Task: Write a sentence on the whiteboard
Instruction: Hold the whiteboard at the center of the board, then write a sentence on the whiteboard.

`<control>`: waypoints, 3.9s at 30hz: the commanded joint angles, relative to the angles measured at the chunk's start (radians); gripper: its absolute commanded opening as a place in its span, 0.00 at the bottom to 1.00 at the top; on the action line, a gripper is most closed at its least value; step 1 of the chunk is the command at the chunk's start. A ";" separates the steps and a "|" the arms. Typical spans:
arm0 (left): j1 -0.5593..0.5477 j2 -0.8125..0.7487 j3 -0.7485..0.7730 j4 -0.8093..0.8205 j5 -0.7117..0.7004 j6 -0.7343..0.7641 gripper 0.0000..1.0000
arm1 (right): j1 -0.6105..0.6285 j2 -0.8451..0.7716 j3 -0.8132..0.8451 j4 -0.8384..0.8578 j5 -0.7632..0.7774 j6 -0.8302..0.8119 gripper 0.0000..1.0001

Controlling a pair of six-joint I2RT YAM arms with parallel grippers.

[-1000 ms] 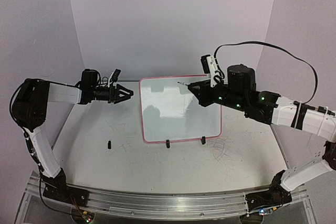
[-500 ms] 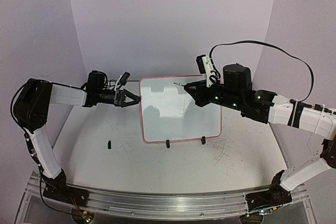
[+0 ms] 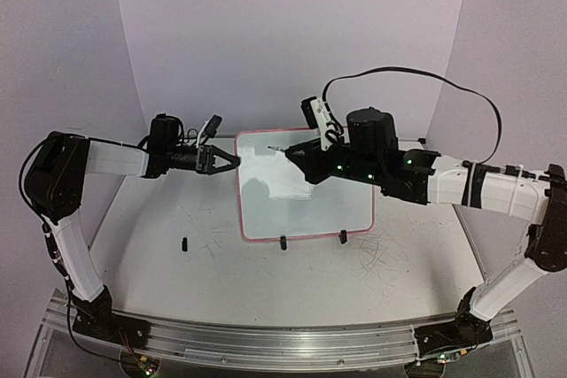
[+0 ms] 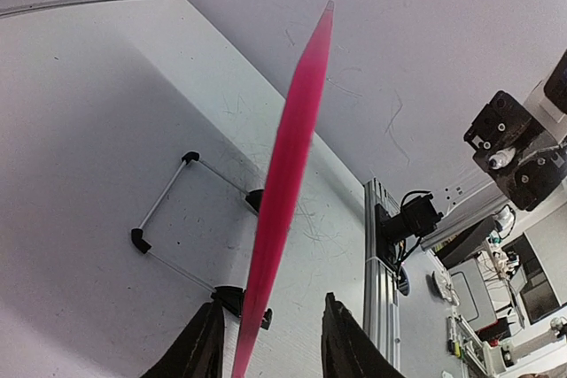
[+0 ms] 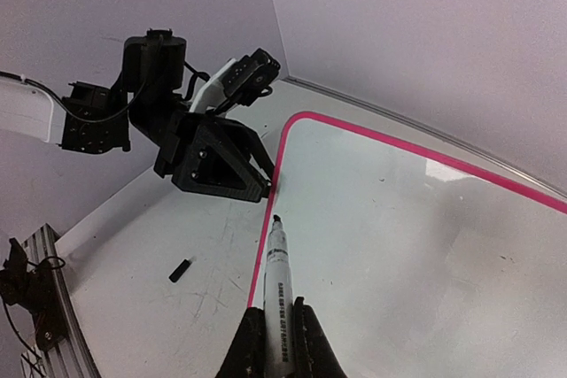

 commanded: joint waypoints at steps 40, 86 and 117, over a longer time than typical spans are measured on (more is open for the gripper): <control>-0.028 0.008 -0.006 0.074 -0.001 0.108 0.00 | 0.067 0.280 0.295 -0.014 0.183 -0.113 0.00; -0.031 -0.036 -0.030 0.074 -0.020 0.143 0.00 | 0.079 0.434 0.418 -0.040 0.365 -0.102 0.00; -0.032 -0.041 -0.032 0.074 -0.023 0.148 0.00 | 0.080 0.436 0.400 -0.086 0.373 -0.065 0.00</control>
